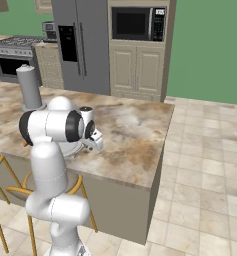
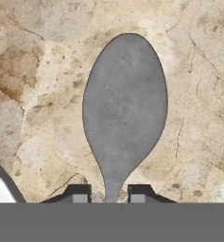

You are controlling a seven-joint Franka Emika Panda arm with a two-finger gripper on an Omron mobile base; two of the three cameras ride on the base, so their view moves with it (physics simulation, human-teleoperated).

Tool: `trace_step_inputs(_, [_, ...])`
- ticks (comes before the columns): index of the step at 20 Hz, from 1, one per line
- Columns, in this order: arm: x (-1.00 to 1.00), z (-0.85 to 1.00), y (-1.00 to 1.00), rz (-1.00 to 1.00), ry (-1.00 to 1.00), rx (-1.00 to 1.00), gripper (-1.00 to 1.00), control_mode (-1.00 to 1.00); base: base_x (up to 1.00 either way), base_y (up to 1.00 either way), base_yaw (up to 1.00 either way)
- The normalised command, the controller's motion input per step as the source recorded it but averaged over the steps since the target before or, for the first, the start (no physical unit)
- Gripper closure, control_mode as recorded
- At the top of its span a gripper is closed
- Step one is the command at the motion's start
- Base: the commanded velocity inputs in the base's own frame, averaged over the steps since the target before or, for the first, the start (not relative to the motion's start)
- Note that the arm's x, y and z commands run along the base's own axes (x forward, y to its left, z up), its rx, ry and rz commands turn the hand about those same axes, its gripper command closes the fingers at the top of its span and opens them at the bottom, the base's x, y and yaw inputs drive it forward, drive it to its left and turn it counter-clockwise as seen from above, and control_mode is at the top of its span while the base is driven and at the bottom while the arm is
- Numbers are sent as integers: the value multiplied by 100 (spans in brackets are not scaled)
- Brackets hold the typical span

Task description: Take the fork and place it on the left side of the plate. Then take the spoon and place it on the right side of the plate. Make sure they're directly next to the plate.

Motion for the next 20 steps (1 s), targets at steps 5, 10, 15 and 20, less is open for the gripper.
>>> trace_step_inputs(5, [-5, 0, -8, 3, 0, 0, -100, -100, 0, 0, 0])
trace_step_inputs(10, [-3, 8, 0, 7, 0, 0, -100, -100, 0, 0, 0])
trace_step_inputs(15, [-5, 29, 1, 6, -1, 0, -100, -100, 0, 0, 0])
trace_step_inputs(20, [-12, 42, 0, 2, 0, 0, -100, -100, 0, 0, 0])
